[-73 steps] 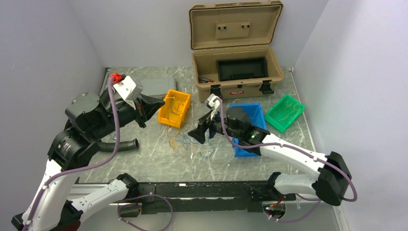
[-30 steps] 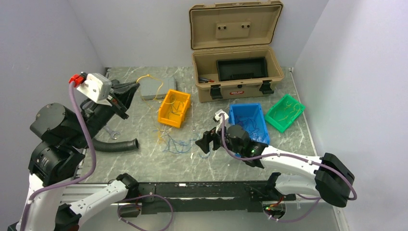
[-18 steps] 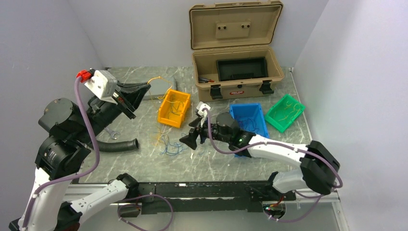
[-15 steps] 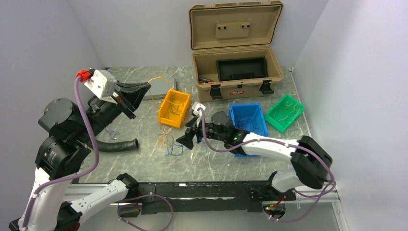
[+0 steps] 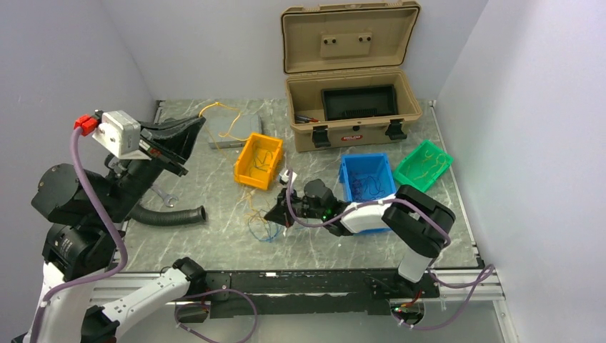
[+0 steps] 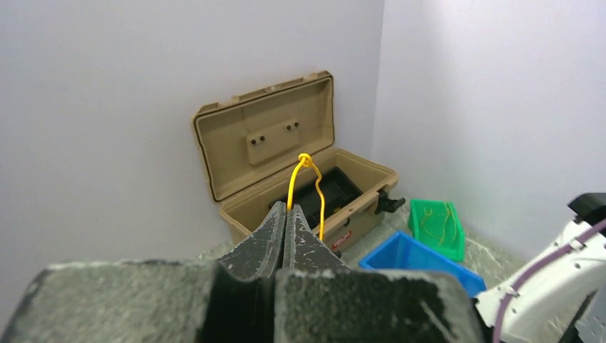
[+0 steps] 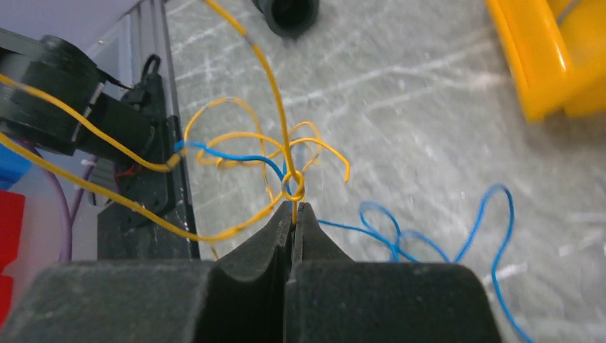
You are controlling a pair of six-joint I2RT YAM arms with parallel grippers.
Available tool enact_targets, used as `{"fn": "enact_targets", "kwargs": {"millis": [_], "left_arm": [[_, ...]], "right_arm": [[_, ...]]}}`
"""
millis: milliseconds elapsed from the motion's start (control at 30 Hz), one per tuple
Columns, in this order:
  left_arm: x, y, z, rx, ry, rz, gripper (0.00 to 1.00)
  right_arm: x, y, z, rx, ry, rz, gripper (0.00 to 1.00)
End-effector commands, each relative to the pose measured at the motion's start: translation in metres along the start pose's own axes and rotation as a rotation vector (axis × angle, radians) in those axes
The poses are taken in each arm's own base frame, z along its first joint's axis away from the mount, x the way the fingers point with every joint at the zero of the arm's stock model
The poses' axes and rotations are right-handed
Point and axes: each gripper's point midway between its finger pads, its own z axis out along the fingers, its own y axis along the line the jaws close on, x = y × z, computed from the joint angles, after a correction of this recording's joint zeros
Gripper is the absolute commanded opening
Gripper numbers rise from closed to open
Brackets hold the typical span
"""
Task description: Untangle the cables
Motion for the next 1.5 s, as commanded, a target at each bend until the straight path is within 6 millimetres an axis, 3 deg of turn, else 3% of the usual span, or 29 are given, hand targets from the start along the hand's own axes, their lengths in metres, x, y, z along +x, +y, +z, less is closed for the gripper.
{"fn": "enact_targets", "kwargs": {"millis": [0, 200, 300, 400, 600, 800, 933, 1033, 1100, 1200, 1367, 1467], "left_arm": [[-0.025, 0.022, -0.005, -0.115, -0.082, 0.057, 0.00], [-0.041, 0.073, -0.038, -0.397, -0.105, 0.178, 0.00], [-0.050, 0.094, -0.058, -0.529, -0.124, 0.212, 0.00], [-0.054, 0.101, -0.070, -0.586, -0.146, 0.211, 0.00], [-0.036, 0.080, -0.050, -0.448, -0.108, 0.172, 0.00], [-0.008, 0.031, -0.014, -0.158, -0.050, 0.104, 0.00], [0.020, 0.007, 0.004, -0.029, 0.024, 0.043, 0.00], [0.053, 0.008, 0.013, -0.033, 0.118, 0.023, 0.00], [0.080, 0.023, 0.012, -0.120, 0.216, 0.030, 0.00], [0.112, 0.061, -0.007, -0.355, 0.340, 0.034, 0.00], [0.143, 0.124, -0.065, -0.773, 0.519, 0.188, 0.00], [0.150, 0.151, -0.103, -1.014, 0.612, 0.276, 0.00]], "right_arm": [[-0.012, -0.018, -0.024, 0.183, -0.079, 0.059, 0.00], [0.034, -0.084, -0.105, 0.716, -0.050, 0.231, 0.00], [0.038, -0.096, -0.142, 0.883, -0.097, 0.291, 0.00], [0.031, -0.098, -0.160, 0.947, -0.131, 0.293, 0.00], [-0.007, -0.084, -0.163, 0.894, -0.164, 0.177, 0.00], [-0.049, -0.060, -0.163, 0.795, -0.170, 0.020, 0.00], [-0.075, -0.048, -0.172, 0.785, -0.195, -0.016, 0.00], [-0.097, -0.037, -0.182, 0.784, -0.224, -0.025, 0.00], [-0.115, -0.031, -0.192, 0.802, -0.242, -0.040, 0.00], [-0.148, -0.021, -0.209, 0.839, -0.276, -0.070, 0.00], [-0.184, -0.015, -0.242, 0.957, -0.292, -0.116, 0.00], [-0.206, -0.020, -0.281, 1.128, -0.353, -0.111, 0.00]]}}
